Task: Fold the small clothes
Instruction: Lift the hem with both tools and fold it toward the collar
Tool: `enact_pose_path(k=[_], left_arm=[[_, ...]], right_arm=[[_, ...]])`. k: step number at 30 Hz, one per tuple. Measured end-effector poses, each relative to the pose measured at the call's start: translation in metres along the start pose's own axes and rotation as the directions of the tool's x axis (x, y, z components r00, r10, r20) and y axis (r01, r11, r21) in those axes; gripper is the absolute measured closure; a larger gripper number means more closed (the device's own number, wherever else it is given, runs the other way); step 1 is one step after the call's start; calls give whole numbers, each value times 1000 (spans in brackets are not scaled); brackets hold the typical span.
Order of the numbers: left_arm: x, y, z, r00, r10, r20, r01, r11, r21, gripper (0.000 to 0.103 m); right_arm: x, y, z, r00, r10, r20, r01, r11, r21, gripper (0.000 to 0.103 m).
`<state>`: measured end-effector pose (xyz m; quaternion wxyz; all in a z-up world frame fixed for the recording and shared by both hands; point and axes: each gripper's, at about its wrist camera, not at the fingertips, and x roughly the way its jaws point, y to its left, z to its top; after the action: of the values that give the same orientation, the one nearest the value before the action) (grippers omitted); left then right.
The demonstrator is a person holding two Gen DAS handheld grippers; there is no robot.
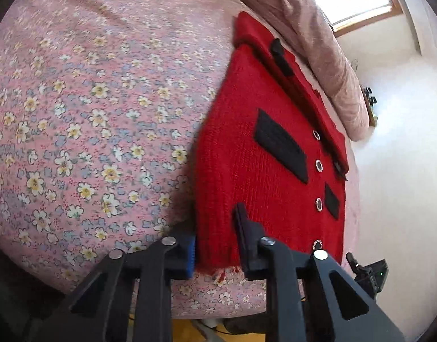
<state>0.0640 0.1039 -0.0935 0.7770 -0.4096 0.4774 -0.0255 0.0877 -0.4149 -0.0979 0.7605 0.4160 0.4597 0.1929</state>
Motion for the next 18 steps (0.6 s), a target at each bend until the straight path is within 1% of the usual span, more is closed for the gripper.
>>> enact_pose_path(k=[2, 4, 5, 6, 9, 11, 14, 18], left_arm=[[-1, 3, 1, 1000, -6, 1, 6, 1000, -12, 90], [-4, 7, 0, 1000, -3, 2, 3, 1000, -13, 94], [-9, 10, 1, 1000, -5, 4, 5, 1000, -13, 96], [-10, 12, 1, 1000, -8, 3, 8, 1000, -14, 98], [-16, 16, 2, 999, -36, -11, 36, 999, -24, 99], [-21, 18, 2, 999, -42, -3, 42, 999, -30, 100], [-27, 19, 4, 998, -64, 9, 65, 997, -35, 100], [-41, 10, 5, 994, -99, 38, 98, 995, 20, 100]], right_arm=[[0, -1, 0, 1000, -5, 1, 5, 1000, 3, 53], [-1, -3, 0, 1000, -19, 5, 19, 1000, 4, 66], [-1, -5, 0, 999, -32, 3, 32, 999, 5, 82], [0, -7, 0, 999, -39, -4, 39, 999, 11, 92], [-2, -12, -1, 999, -32, 0, 32, 999, 30, 92], [-5, -11, 0, 1000, -25, 12, 25, 1000, 15, 93], [-11, -3, 0, 999, 7, 34, -6, 1000, -24, 93], [-19, 11, 1, 996, 51, 67, -46, 996, -79, 93]])
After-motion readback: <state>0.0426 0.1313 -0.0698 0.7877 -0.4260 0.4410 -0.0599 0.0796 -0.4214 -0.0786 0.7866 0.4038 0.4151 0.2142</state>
